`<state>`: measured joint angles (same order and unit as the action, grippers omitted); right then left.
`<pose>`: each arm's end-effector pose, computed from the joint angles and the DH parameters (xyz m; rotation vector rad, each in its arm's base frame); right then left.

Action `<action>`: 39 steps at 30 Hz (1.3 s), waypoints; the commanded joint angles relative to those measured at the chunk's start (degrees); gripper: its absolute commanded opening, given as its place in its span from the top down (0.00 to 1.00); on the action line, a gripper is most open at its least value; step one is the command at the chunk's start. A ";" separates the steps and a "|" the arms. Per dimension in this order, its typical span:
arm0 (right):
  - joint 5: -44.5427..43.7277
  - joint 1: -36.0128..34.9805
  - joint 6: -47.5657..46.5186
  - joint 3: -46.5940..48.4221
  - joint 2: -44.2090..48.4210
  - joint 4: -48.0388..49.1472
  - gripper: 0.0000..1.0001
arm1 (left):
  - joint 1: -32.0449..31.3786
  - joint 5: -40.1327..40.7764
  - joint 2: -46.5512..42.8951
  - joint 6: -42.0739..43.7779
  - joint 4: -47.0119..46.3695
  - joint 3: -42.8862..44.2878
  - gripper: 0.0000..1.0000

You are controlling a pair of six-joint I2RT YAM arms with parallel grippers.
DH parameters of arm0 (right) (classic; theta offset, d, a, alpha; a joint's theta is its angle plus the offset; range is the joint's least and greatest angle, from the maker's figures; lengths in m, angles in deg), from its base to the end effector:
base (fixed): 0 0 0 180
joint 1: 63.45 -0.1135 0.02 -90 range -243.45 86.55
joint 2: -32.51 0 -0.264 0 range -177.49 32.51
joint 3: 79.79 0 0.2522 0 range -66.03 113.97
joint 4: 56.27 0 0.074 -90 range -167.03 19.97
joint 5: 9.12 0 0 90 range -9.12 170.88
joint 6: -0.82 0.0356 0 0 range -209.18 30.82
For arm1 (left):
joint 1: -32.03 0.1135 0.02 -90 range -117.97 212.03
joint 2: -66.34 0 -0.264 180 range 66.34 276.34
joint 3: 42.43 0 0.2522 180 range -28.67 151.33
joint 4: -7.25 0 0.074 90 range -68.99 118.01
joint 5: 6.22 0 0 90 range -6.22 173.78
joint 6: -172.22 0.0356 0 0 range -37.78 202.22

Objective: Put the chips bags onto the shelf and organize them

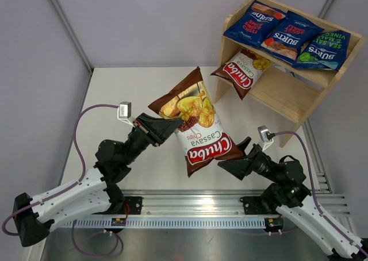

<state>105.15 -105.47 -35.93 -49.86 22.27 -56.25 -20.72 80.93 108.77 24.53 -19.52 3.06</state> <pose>0.0629 0.0764 0.2813 -0.2869 1.4269 1.6626 0.1027 -0.1380 0.3596 -0.0002 1.2220 -1.7483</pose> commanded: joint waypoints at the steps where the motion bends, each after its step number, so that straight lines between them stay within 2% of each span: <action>1: -3.78 -0.26 3.35 -0.43 -1.79 20.65 0.01 | -1.12 11.63 0.28 -1.64 -10.09 0.79 1.00; 9: -6.16 -0.43 6.77 -2.89 -13.48 44.11 0.01 | -4.73 18.75 3.79 2.93 -21.07 -0.52 1.00; 16: -10.03 -1.22 5.29 -1.05 -18.85 46.42 0.01 | -7.80 18.94 9.06 6.27 -20.99 2.99 1.00; 20: -12.40 -1.31 3.35 -0.69 -18.33 44.40 0.00 | -10.08 20.34 11.08 7.94 -21.33 3.17 1.00; 27: -18.64 -1.31 0.89 -3.07 -15.43 42.92 0.01 | -12.37 20.17 15.22 4.69 -23.19 2.38 1.00; 28: -18.82 -1.31 0.63 -3.07 -15.25 42.56 0.04 | -12.55 20.17 15.57 4.52 -22.93 2.38 1.00; 29: -18.39 -1.31 0.36 -2.72 -14.99 42.04 0.16 | -12.55 20.34 15.66 4.34 -22.23 2.20 1.00; 31: -17.16 -1.31 -0.08 -2.54 -14.37 40.54 0.29 | -12.55 21.04 14.96 4.69 -21.44 1.68 0.99; 32: -16.72 -1.31 -0.08 -2.63 -14.20 39.93 0.40 | -12.64 21.92 14.52 5.13 -20.82 1.50 0.93; 35: -16.01 -1.31 0.01 -3.59 -12.27 37.30 0.57 | -12.55 22.54 12.86 7.15 -17.48 1.67 0.82; 39: -17.32 -1.31 0.53 -5.96 -7.35 34.83 0.73 | -11.94 23.86 10.39 7.68 -16.95 -0.69 0.26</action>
<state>89.50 -106.21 -34.86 -54.89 12.09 -21.91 -32.61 101.78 121.52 31.08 -35.15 3.41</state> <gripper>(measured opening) 0.359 0.634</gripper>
